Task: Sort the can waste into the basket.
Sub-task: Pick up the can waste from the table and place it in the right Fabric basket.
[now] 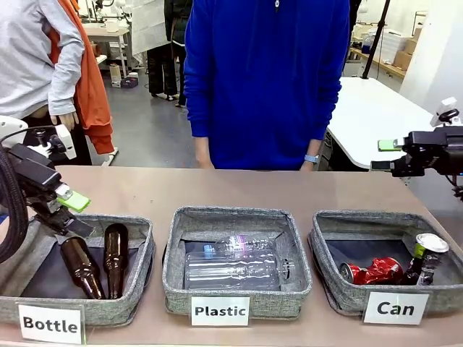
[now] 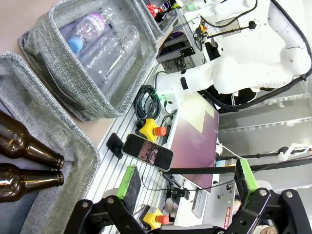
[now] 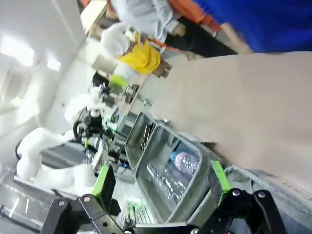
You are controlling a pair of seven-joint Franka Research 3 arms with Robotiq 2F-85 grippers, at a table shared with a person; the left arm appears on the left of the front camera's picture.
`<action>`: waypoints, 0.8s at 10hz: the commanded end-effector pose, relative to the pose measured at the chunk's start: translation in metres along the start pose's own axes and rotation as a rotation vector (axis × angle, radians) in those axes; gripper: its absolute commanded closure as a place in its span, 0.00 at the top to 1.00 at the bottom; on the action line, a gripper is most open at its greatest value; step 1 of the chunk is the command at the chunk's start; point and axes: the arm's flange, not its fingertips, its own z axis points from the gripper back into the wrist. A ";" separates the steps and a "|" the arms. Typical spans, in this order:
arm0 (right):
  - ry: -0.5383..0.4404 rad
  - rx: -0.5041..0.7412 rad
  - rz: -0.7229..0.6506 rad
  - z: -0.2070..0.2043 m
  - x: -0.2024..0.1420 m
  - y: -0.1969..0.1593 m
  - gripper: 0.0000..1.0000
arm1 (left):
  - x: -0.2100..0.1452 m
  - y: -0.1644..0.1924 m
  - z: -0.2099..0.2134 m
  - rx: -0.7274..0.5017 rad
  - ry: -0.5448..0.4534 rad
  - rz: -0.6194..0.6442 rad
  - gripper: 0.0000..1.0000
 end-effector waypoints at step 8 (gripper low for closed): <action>0.029 0.019 0.060 0.007 -0.002 0.005 1.00 | -0.002 -0.002 0.002 -0.005 0.008 -0.003 1.00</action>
